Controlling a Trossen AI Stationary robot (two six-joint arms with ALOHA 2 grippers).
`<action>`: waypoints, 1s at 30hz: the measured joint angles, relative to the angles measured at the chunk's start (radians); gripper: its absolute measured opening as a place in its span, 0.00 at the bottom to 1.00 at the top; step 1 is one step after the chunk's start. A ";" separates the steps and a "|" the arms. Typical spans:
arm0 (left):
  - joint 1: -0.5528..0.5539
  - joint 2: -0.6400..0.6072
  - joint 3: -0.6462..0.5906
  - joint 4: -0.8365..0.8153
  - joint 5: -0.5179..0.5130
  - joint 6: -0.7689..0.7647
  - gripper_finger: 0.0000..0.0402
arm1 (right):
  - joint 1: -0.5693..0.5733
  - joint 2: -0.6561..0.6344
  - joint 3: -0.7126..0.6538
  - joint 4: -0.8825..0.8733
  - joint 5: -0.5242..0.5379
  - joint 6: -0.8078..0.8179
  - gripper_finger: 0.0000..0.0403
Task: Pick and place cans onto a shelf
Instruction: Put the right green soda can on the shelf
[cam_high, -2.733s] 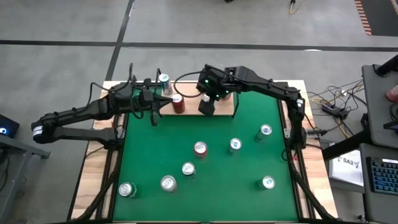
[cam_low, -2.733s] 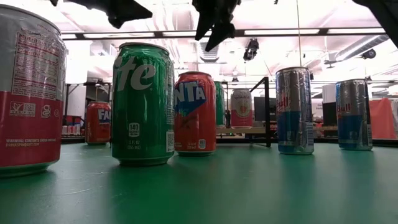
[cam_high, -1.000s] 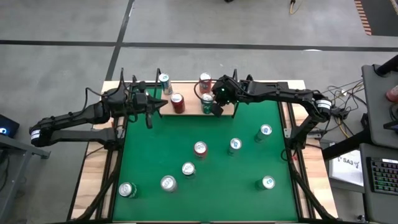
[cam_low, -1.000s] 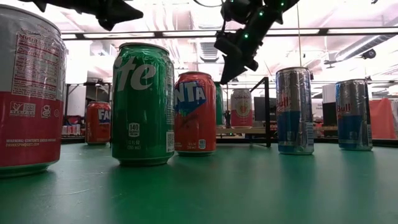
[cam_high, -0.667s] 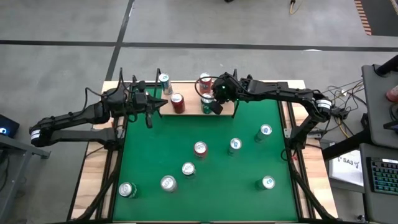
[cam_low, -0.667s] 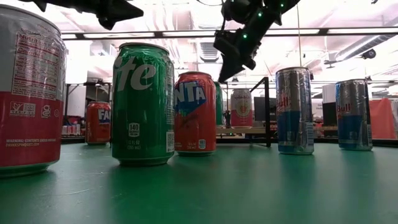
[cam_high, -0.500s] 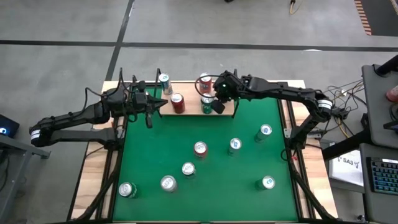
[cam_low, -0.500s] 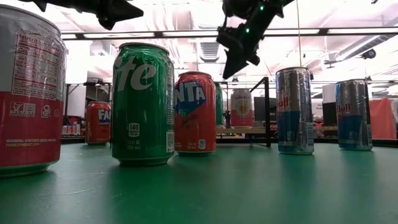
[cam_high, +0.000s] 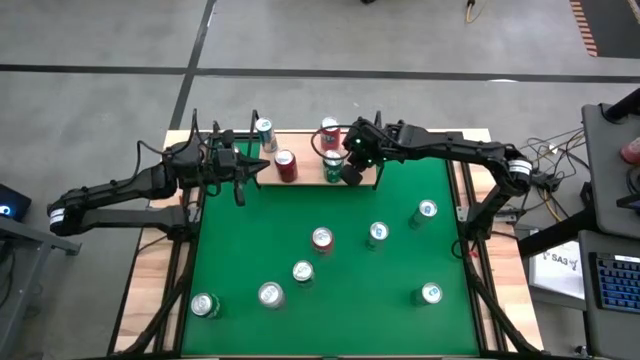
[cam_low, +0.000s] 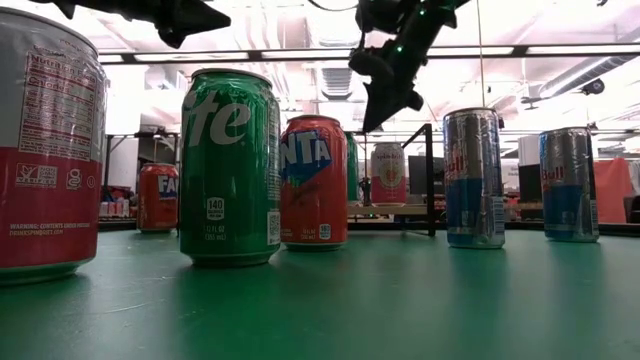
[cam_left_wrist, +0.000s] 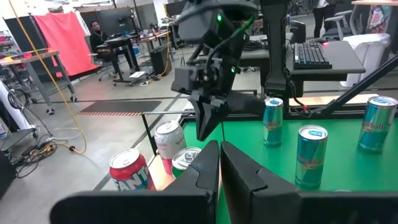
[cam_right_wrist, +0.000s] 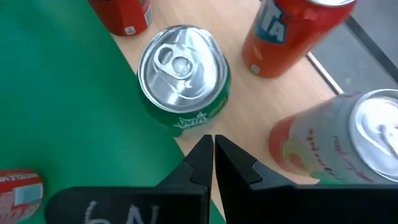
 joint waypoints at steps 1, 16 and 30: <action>0.000 0.000 0.000 0.000 0.000 0.000 0.00 | 0.002 0.008 -0.001 0.013 -0.003 -0.001 0.02; 0.000 0.000 0.000 0.000 0.000 0.003 0.00 | 0.000 0.069 -0.001 0.159 0.005 -0.066 0.02; 0.000 0.000 0.000 0.000 0.000 0.003 0.00 | -0.010 0.075 0.001 0.264 0.081 -0.125 0.02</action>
